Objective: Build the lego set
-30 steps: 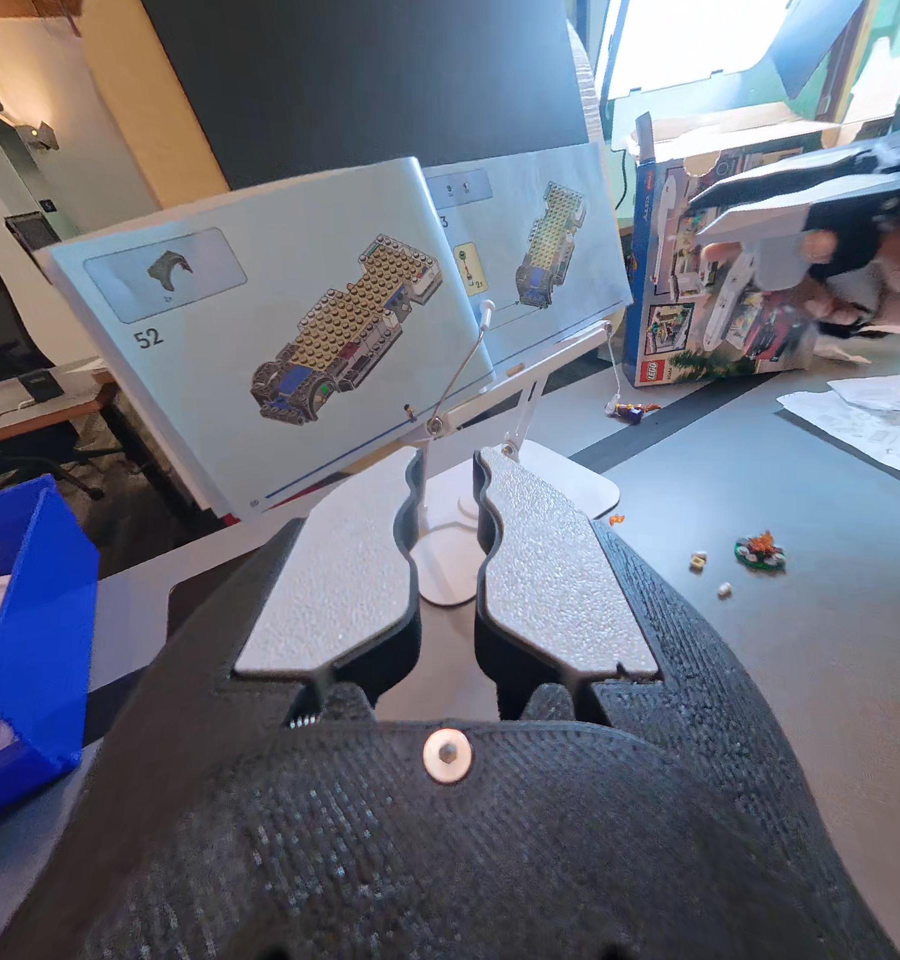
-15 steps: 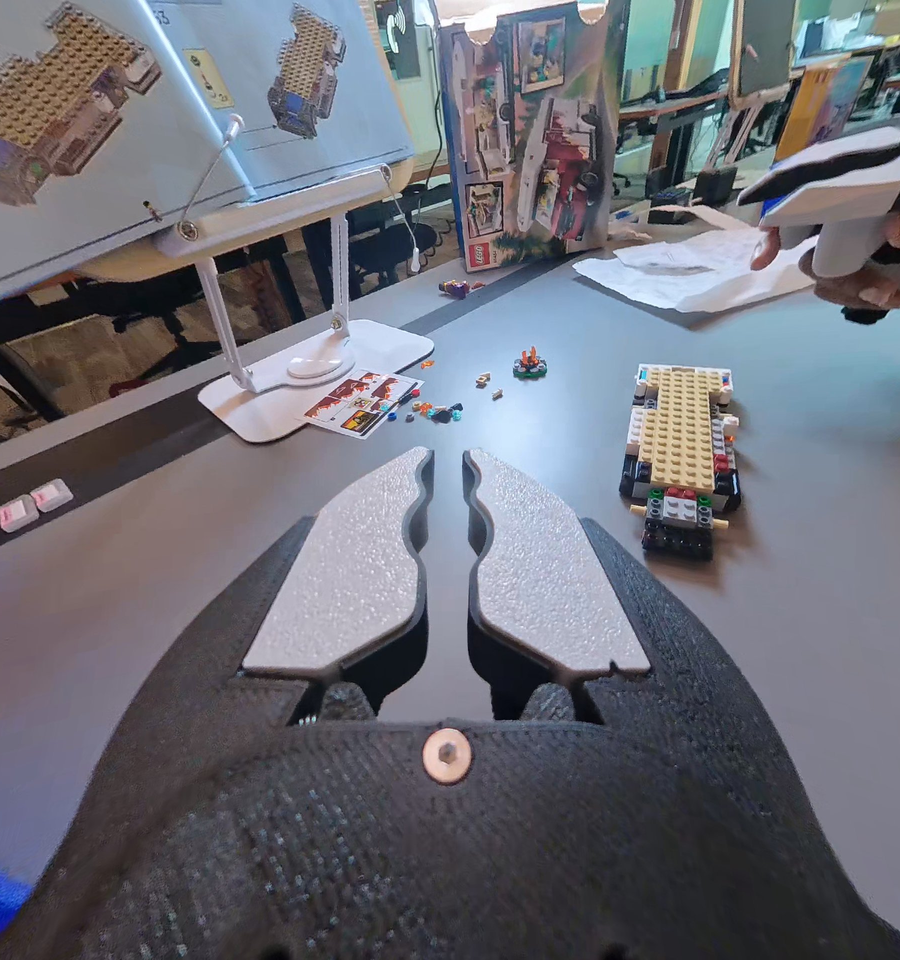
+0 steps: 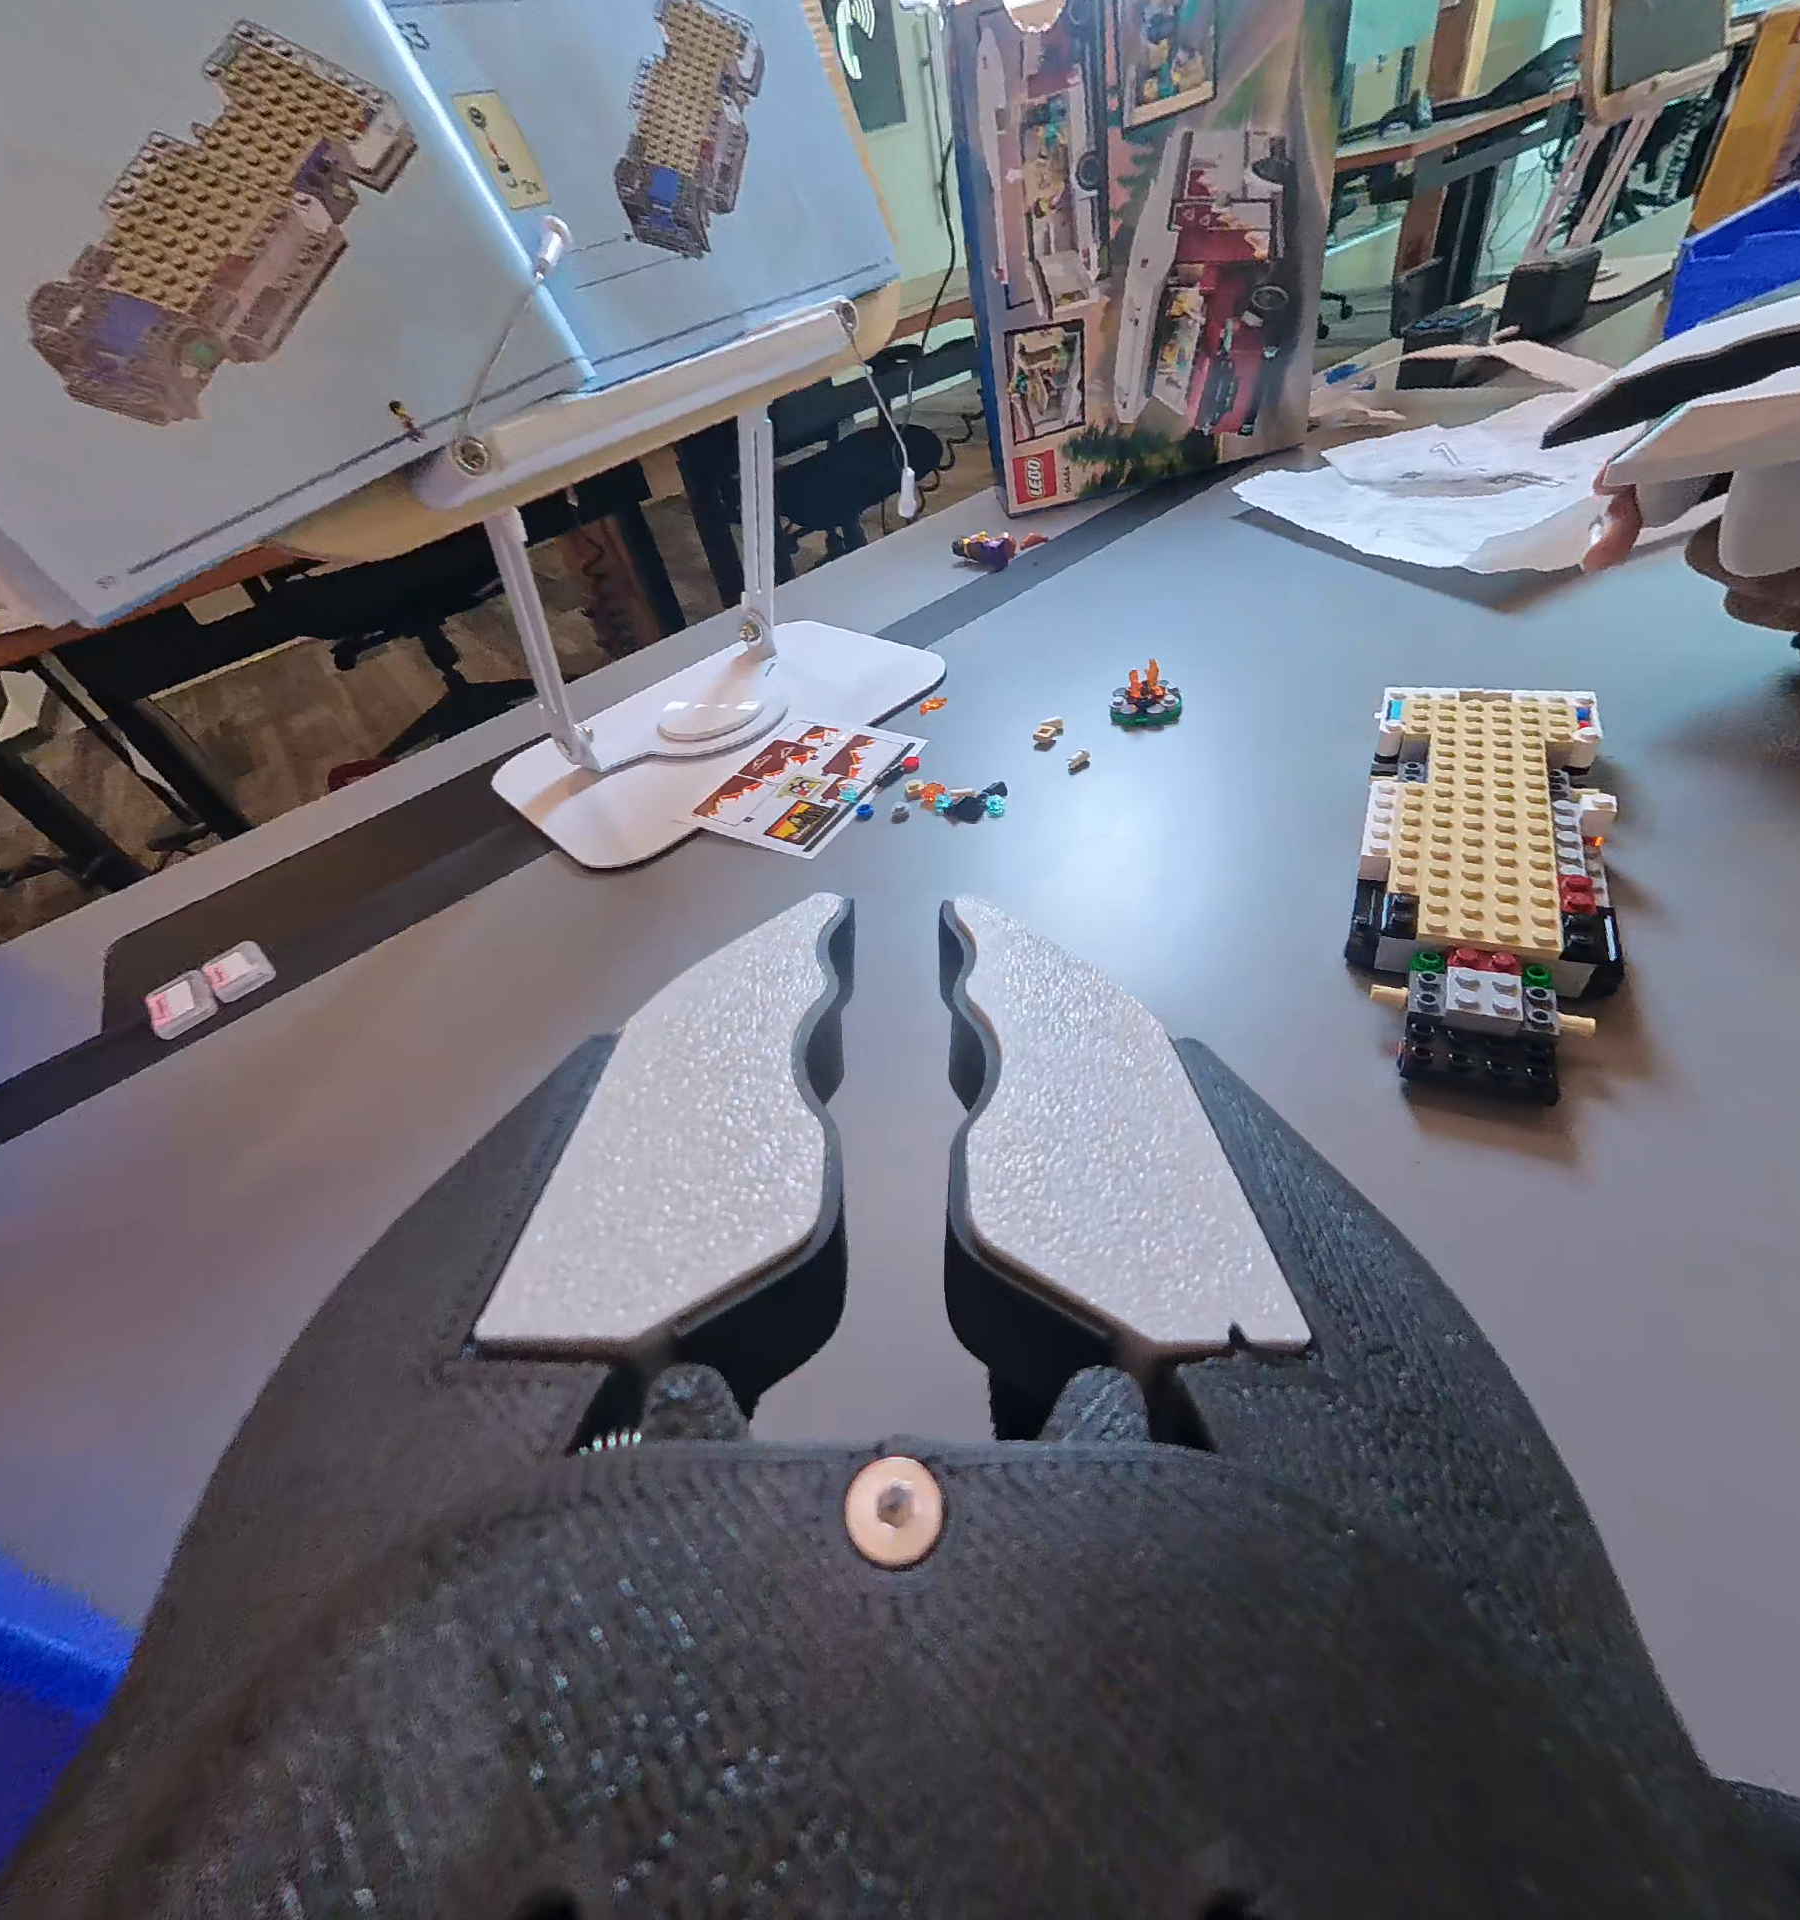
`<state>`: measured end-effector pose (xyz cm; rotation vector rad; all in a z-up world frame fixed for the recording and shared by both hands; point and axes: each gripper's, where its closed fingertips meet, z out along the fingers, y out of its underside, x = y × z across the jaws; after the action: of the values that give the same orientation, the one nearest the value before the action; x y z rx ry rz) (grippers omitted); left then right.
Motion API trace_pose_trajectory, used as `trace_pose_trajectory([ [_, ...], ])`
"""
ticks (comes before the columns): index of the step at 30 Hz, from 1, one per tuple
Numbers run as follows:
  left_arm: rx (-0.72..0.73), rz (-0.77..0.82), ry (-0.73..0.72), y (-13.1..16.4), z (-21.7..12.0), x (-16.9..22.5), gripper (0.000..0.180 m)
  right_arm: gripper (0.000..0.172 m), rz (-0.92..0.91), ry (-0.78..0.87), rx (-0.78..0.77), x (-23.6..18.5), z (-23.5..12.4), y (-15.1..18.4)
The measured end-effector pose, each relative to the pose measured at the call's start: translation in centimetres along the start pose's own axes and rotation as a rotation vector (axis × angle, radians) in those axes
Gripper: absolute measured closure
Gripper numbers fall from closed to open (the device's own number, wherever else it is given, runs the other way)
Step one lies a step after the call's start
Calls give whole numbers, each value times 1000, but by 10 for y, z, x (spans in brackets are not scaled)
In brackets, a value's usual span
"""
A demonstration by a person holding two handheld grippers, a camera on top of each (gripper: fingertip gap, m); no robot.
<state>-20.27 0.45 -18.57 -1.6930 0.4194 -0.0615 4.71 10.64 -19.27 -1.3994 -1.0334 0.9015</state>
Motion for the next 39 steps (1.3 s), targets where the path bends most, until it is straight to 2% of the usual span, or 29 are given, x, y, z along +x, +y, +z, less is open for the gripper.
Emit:
trace_pose_trajectory([
  [4,84,-14,-68,-24,-19,-21,166,141,35,21,22,8,-3,-2],
  [6,124,-26,-174,-43,-44,-53,165,141,35,33,25,11,-2,-3],
  [8,59,-9,-314,-49,-76,-101,163,141,15,40,17,12,-1,-4],
  [10,-79,0,-413,-44,-105,-151,164,142,-14,41,7,10,1,-4],
  [12,-333,-8,-428,-17,-123,-198,160,142,-34,36,11,6,1,-6],
  [14,-642,-21,-392,25,-132,-235,155,142,-44,28,9,3,2,-7],
  [16,-951,-58,-315,73,-141,-255,146,143,-54,23,4,1,1,-6],
  [17,-1057,-68,-278,93,-144,-261,144,143,-59,24,-2,1,1,-5],
  [20,-1317,-94,-184,139,-154,-263,134,144,-74,27,-10,0,0,-3],
  [24,-1490,-109,-136,173,-160,-256,134,145,-91,32,-7,0,-1,-4],
  [29,-1475,-121,-122,177,-151,-254,159,146,-86,25,-9,0,-1,-4],
  [31,-1480,-96,-100,180,-150,-251,176,146,-91,25,-13,-1,-1,-3],
  [35,-1456,-48,-112,177,-147,-254,178,147,-98,25,-20,-1,0,-2],
  [37,-1382,-30,-125,162,-144,-253,179,147,-101,25,-21,-2,0,-2],
  [39,-1204,5,-154,124,-132,-248,179,147,-105,26,-20,-2,0,-2],
])
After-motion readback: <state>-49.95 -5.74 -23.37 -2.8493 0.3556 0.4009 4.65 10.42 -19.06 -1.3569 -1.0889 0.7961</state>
